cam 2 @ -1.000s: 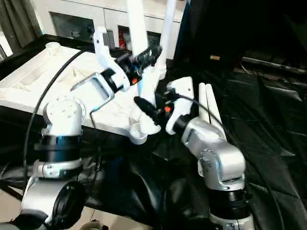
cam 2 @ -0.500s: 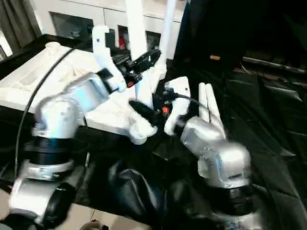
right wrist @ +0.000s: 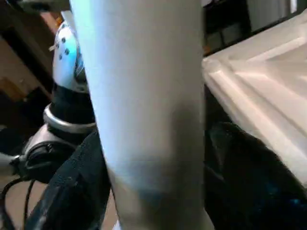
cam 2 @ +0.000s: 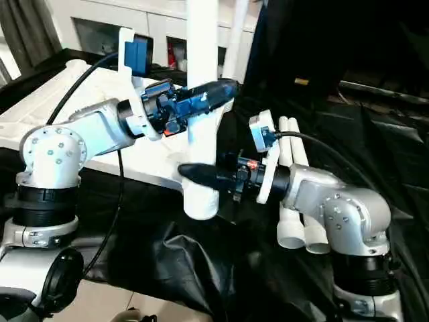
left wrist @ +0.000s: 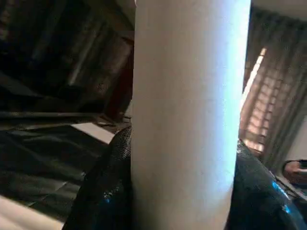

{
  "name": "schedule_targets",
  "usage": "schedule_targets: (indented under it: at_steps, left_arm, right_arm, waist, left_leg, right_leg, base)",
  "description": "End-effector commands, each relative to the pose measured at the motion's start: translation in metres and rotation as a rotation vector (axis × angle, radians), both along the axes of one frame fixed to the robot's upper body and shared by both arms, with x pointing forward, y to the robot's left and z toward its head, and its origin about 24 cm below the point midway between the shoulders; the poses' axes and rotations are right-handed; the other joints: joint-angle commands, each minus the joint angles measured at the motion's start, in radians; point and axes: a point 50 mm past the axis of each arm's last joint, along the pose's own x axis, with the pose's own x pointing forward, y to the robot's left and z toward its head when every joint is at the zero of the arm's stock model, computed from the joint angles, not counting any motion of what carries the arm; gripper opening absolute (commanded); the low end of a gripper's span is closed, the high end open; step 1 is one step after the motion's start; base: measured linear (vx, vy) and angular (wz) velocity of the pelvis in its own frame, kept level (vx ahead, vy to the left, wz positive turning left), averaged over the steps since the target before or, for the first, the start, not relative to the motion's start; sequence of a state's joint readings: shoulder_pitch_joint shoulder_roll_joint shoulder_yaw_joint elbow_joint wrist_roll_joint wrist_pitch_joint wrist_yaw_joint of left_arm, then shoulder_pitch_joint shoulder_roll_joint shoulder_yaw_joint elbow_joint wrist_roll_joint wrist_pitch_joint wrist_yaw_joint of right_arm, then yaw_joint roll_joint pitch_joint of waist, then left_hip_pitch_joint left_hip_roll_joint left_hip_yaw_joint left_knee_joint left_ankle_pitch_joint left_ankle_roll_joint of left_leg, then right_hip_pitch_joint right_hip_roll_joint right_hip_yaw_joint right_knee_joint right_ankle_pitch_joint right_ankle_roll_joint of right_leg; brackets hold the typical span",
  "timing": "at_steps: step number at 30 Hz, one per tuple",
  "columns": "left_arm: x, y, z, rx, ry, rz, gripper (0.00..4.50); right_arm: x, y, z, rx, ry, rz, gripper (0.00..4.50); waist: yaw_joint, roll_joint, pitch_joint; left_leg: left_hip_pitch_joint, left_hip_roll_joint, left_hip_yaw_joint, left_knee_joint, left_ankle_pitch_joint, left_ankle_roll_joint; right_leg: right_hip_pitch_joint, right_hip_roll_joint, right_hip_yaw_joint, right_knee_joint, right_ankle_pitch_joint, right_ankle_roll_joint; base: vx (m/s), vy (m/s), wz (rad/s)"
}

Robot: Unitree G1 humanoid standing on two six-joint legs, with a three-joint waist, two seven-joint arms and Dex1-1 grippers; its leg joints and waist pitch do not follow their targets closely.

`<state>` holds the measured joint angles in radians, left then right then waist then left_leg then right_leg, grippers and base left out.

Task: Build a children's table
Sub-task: Pick table leg

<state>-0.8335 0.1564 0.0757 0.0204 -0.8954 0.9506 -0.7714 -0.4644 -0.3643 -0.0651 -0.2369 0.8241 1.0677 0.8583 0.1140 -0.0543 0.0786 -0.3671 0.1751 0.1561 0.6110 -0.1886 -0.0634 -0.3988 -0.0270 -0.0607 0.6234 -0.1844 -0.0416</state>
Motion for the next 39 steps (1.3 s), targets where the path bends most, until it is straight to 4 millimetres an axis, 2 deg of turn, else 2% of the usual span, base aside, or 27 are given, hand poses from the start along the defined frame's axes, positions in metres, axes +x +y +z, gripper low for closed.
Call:
schedule_targets:
  at_steps: [1, 3, 6, 8, 11, 13, 15, 19, 20, 21, 22, 23, 28, 30, 32, 33, 34, 36, 37, 38, 39]
  left_arm:
    - [-0.007, -0.009, 0.009, -0.004, -0.040, -0.062, 1.86]
    - [-0.005, -0.007, 0.010, -0.011, -0.036, -0.058, 1.86]
    - [-0.004, -0.004, 0.011, -0.017, -0.031, -0.054, 1.86]
    - [-0.003, -0.003, 0.011, -0.017, -0.029, -0.051, 1.86]
    - [-0.001, -0.001, 0.010, -0.017, -0.037, -0.034, 1.86]
    - [-0.001, -0.001, 0.010, -0.018, -0.042, -0.028, 1.85]
    - [0.009, -0.002, 0.007, -0.023, 0.010, 0.058, 2.41]
    - [0.016, 0.001, 0.006, -0.031, 0.031, 0.148, 2.73]
    - [0.019, 0.001, 0.004, 0.004, 0.008, 0.218, 2.73]
    - [0.022, 0.001, 0.001, 0.037, -0.010, 0.282, 2.95]
    - [0.025, 0.001, -0.004, 0.090, -0.020, 0.354, 2.95]
    - [0.029, 0.002, -0.009, 0.142, -0.022, 0.434, 2.96]
    - [0.032, 0.003, -0.018, 0.191, 0.008, 0.594, 2.96]
    - [0.033, 0.003, -0.021, 0.183, 0.041, 0.707, 2.67]
    - [0.033, 0.003, -0.021, 0.174, 0.061, 0.763, 2.60]
    - [0.033, 0.002, -0.021, 0.165, 0.073, 0.781, 2.57]
    - [0.033, 0.001, -0.021, 0.154, 0.091, 0.805, 2.34]
    - [0.033, 0.001, -0.021, 0.147, 0.105, 0.826, 2.23]
    - [0.034, 0.001, -0.021, 0.133, 0.114, 0.838, 2.18]
    - [0.034, 0.001, -0.020, 0.125, 0.119, 0.843, 2.14]
    - [0.035, 0.001, -0.020, 0.121, 0.121, 0.847, 2.14]
  right_arm:
    - [-0.002, 0.002, 0.002, -0.022, -0.006, 0.011, 2.96]
    - [-0.002, 0.004, 0.001, -0.024, 0.003, 0.020, 2.62]
    - [-0.002, 0.004, 0.001, -0.021, 0.009, 0.025, 2.46]
    - [-0.002, 0.004, 0.001, -0.022, 0.010, 0.025, 2.13]
    - [0.001, 0.004, 0.000, -0.023, 0.004, -0.002, 2.07]
    - [0.001, 0.004, 0.000, -0.024, 0.002, -0.008, 2.02]
    - [0.004, 0.005, 0.000, -0.026, -0.013, -0.054, 2.00]
    - [0.009, 0.007, 0.001, -0.030, -0.039, -0.118, 1.95]
    - [0.011, 0.010, 0.001, -0.038, -0.052, -0.156, 1.95]
    - [0.013, 0.011, 0.001, -0.046, -0.066, -0.186, 1.95]
    - [0.017, 0.013, 0.002, -0.060, -0.093, -0.238, 1.95]
    - [0.021, 0.017, 0.003, -0.061, -0.106, -0.298, 1.94]
    - [0.027, 0.028, 0.001, -0.138, -0.175, -0.401, 1.93]
    - [0.027, 0.040, 0.000, -0.157, -0.202, -0.419, 1.93]
    - [0.027, 0.043, -0.001, -0.162, -0.204, -0.432, 1.93]
    - [0.028, 0.043, -0.002, -0.162, -0.205, -0.441, 1.93]
    - [0.028, 0.044, -0.002, -0.160, -0.203, -0.454, 1.92]
    - [0.029, 0.044, -0.002, -0.159, -0.202, -0.465, 1.92]
    - [0.031, 0.043, -0.002, -0.155, -0.202, -0.485, 1.91]
    - [0.032, 0.043, -0.002, -0.151, -0.199, -0.496, 1.91]
    - [0.032, 0.043, -0.002, -0.148, -0.198, -0.504, 1.91]
  waist:
    - [0.006, 0.002, -0.083]
    - [0.008, 0.003, -0.083]
    - [0.008, 0.004, -0.083]
    - [0.008, 0.007, -0.084]
    - [0.009, 0.010, -0.084]
    - [0.009, 0.008, -0.084]
    - [0.009, 0.009, -0.084]
    - [0.008, 0.010, -0.085]
    - [0.007, 0.010, -0.085]
    - [0.007, 0.008, -0.085]
    - [0.006, 0.010, -0.085]
    - [0.002, 0.007, -0.085]
    - [-0.001, 0.005, -0.083]
    - [-0.004, 0.005, -0.080]
    - [-0.002, 0.006, -0.079]
    - [-0.004, 0.006, -0.079]
    - [-0.003, 0.014, -0.077]
    - [-0.004, 0.008, -0.077]
    - [-0.002, 0.020, -0.074]
    - [-0.006, 0.013, -0.074]
    - [-0.005, 0.012, -0.074]
  left_leg:
    - [0.002, 0.045, -0.009, -0.059, -0.050, 0.005]
    - [0.004, 0.046, -0.008, -0.060, -0.054, 0.004]
    - [0.004, 0.047, -0.010, -0.061, -0.056, 0.000]
    - [0.004, 0.047, -0.010, -0.061, -0.061, -0.005]
    - [0.004, 0.046, -0.010, -0.062, -0.064, -0.007]
    - [0.004, 0.047, -0.011, -0.062, -0.064, -0.010]
    - [0.002, 0.047, -0.010, -0.061, -0.063, -0.012]
    - [0.004, 0.048, -0.012, -0.063, -0.072, -0.017]
    - [0.004, 0.050, -0.014, -0.064, -0.071, -0.020]
    - [0.004, 0.049, -0.013, -0.064, -0.069, -0.020]
    - [0.003, 0.053, -0.015, -0.066, -0.065, -0.025]
    - [0.004, 0.052, -0.014, -0.066, -0.067, -0.030]
    - [0.004, 0.049, -0.012, -0.065, -0.070, -0.037]
    - [0.001, 0.052, -0.013, -0.066, -0.077, -0.034]
    - [0.003, 0.047, -0.012, -0.065, -0.079, -0.030]
    - [0.002, 0.051, -0.012, -0.066, -0.083, -0.030]
    - [0.003, 0.050, -0.014, -0.067, -0.092, -0.030]
    - [0.004, 0.049, -0.014, -0.067, -0.100, -0.027]
    - [0.004, 0.048, -0.015, -0.068, -0.103, -0.028]
    - [0.004, 0.047, -0.014, -0.067, -0.117, -0.027]
    - [0.004, 0.046, -0.015, -0.068, -0.117, -0.027]
  right_leg:
    - [0.069, -0.108, 0.057, -0.082, -0.235, -0.111]
    - [0.066, -0.108, 0.057, -0.084, -0.241, -0.105]
    - [0.065, -0.107, 0.055, -0.083, -0.240, -0.100]
    - [0.066, -0.108, 0.055, -0.083, -0.235, -0.102]
    - [0.066, -0.108, 0.055, -0.084, -0.234, -0.102]
    - [0.066, -0.108, 0.055, -0.082, -0.226, -0.103]
    - [0.066, -0.108, 0.055, -0.081, -0.215, -0.109]
    - [0.067, -0.109, 0.053, -0.082, -0.219, -0.110]
    - [0.066, -0.109, 0.054, -0.082, -0.214, -0.105]
    - [0.067, -0.110, 0.054, -0.081, -0.209, -0.104]
    - [0.065, -0.111, 0.055, -0.079, -0.203, -0.098]
    - [0.064, -0.110, 0.055, -0.078, -0.204, -0.094]
    - [0.065, -0.110, 0.057, -0.078, -0.208, -0.089]
    - [0.065, -0.111, 0.058, -0.076, -0.198, -0.091]
    - [0.064, -0.109, 0.057, -0.079, -0.202, -0.085]
    - [0.063, -0.109, 0.059, -0.077, -0.196, -0.089]
    - [0.063, -0.110, 0.057, -0.080, -0.201, -0.086]
    - [0.063, -0.107, 0.057, -0.081, -0.205, -0.081]
    - [0.060, -0.107, 0.057, -0.083, -0.211, -0.077]
    - [0.060, -0.105, 0.057, -0.086, -0.221, -0.073]
    - [0.062, -0.105, 0.056, -0.086, -0.223, -0.070]
  base:
    - [0.000, 0.000, 0.00]
    - [0.000, 0.000, 0.00]
    - [0.000, 0.000, 0.00]
    - [0.000, 0.000, 0.00]
    - [0.000, 0.000, 0.00]
    - [0.000, 0.000, 0.00]
    - [0.000, 0.000, 0.00]
    - [0.000, 0.000, 0.00]
    - [0.000, 0.000, 0.00]
    - [0.000, 0.000, 0.00]
    - [0.000, 0.000, 0.00]
    - [0.000, 0.000, 0.00]
    - [0.000, 0.000, 0.00]
    - [0.000, 0.000, 0.00]
    - [0.000, 0.000, 0.00]
    - [0.000, 0.000, 0.00]
    - [0.000, 0.000, 0.00]
    - [0.000, 0.000, 0.00]
    - [0.000, 0.000, 0.00]
    - [0.000, 0.000, 0.00]
    - [0.000, 0.000, 0.00]
